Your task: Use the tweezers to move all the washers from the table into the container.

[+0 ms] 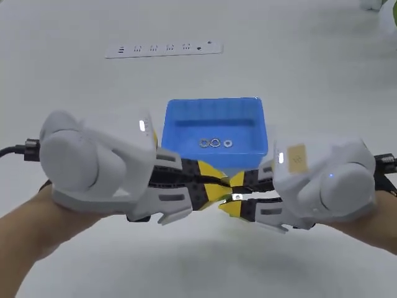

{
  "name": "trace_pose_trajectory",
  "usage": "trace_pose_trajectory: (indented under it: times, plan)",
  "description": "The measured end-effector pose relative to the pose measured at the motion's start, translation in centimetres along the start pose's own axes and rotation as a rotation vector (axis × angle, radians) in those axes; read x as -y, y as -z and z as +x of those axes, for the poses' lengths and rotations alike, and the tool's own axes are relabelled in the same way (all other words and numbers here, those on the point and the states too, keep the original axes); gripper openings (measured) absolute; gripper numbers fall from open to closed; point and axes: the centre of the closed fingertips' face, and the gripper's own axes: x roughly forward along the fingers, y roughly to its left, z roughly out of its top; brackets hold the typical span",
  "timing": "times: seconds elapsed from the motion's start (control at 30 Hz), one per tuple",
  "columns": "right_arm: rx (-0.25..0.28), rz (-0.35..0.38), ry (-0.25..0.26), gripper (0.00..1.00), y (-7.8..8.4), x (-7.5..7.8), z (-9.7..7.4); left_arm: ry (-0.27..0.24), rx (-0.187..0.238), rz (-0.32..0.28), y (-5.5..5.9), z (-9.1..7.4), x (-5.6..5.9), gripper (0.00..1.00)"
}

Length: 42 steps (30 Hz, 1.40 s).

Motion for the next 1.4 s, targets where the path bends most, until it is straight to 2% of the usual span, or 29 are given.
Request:
trace_pose_trajectory:
  times: [0.23, 0.47, 0.53, 0.6, 0.73, 0.83, 0.97, 1.17, 1.3, 1.4]
  plan:
    - [-0.006, 0.014, -0.007, 0.14, 0.44, -0.10, 0.16, 0.012, -0.013, 0.000, 0.45, 0.42, 0.16, 0.07]
    - [-0.015, 0.024, -0.011, 0.14, 0.82, -0.12, 0.16, 0.022, -0.008, -0.011, 0.37, 0.53, 0.09, 0.07]
    - [-0.015, 0.023, -0.014, 0.14, 0.85, -0.18, 0.18, 0.022, -0.014, -0.008, 0.41, 0.50, 0.09, 0.07]
    - [-0.015, 0.019, -0.021, 0.14, 0.81, -0.35, 0.09, 0.027, -0.037, 0.008, 0.45, 0.46, 0.20, 0.07]
    - [-0.014, -0.018, -0.047, 0.15, 0.68, -0.34, -0.26, 0.036, -0.047, 0.009, 0.51, 0.45, 0.18, 0.07]
    - [0.007, -0.023, -0.075, 0.15, 0.22, -0.14, -0.55, 0.042, -0.048, 0.009, 0.45, 0.54, 0.27, 0.07]
    - [0.009, -0.039, -0.100, 0.11, 0.14, -0.28, -0.47, 0.042, -0.046, 0.002, 0.32, 0.72, 0.05, 0.07]
    - [-0.011, -0.036, -0.084, 0.10, 0.19, -0.22, -0.39, 0.047, -0.053, 0.002, 0.42, 0.72, -0.08, 0.07]
    - [0.001, -0.017, -0.091, 0.10, 0.25, -0.19, -0.46, 0.047, -0.051, -0.001, 0.44, 0.69, 0.04, 0.07]
    - [0.031, 0.051, -0.107, 0.10, 0.23, -0.10, -0.55, 0.045, -0.053, 0.015, 0.44, 0.71, 0.11, 0.07]
